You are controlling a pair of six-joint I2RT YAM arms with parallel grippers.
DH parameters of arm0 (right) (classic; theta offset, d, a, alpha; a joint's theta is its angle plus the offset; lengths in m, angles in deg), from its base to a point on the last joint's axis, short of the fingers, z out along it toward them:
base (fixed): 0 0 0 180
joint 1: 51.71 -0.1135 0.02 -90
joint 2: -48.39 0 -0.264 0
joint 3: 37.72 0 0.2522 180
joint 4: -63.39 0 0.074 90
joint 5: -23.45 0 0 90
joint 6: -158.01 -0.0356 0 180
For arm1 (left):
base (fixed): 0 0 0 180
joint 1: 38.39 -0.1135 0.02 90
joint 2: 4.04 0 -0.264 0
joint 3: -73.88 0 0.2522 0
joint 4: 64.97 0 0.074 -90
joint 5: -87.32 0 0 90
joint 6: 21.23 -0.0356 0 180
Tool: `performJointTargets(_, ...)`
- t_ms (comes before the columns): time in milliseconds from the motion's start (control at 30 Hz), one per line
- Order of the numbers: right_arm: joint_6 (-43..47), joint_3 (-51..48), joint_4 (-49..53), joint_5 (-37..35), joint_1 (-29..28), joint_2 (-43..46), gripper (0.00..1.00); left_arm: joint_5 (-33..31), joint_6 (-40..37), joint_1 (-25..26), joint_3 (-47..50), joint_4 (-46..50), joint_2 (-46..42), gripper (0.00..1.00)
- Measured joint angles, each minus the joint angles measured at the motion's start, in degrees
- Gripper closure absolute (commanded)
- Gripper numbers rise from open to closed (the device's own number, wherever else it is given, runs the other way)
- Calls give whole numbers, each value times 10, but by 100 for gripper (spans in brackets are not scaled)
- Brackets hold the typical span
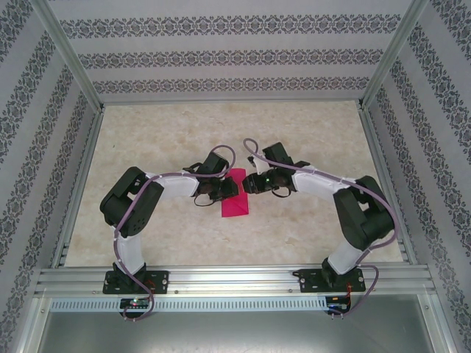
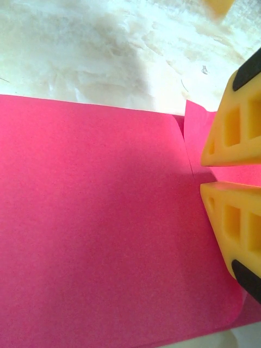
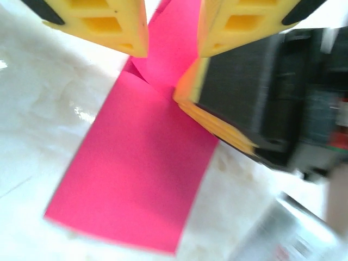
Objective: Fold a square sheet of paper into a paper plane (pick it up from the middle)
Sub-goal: Fold the triangle a second time at the center of the table.
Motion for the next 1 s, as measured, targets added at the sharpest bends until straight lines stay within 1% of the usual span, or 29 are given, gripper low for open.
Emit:
performJointTargets(67,-21,-9,-12,16,0,23,83,0,-1,0,0,0,0,81)
performJointTargets(100,-33,-13,-18,24,-1,28,86,0,-2,0,0,0,0,81)
performJointTargets(267,-102,-49,-37,55,-23,31,90,1,-6,0,0,0,0,81)
performJointTargets(400,-149,-66,-42,74,-34,24,90,2,-10,0,0,0,0,81)
performJointTargets(600,-193,-66,-61,96,-43,-22,90,3,-14,0,0,0,0,81)
performJointTargets(767,-203,-66,-59,98,-47,-45,89,5,-23,0,0,0,0,81)
performJointTargets(1000,-205,-67,-50,99,-45,-49,87,7,-27,0,0,0,0,81)
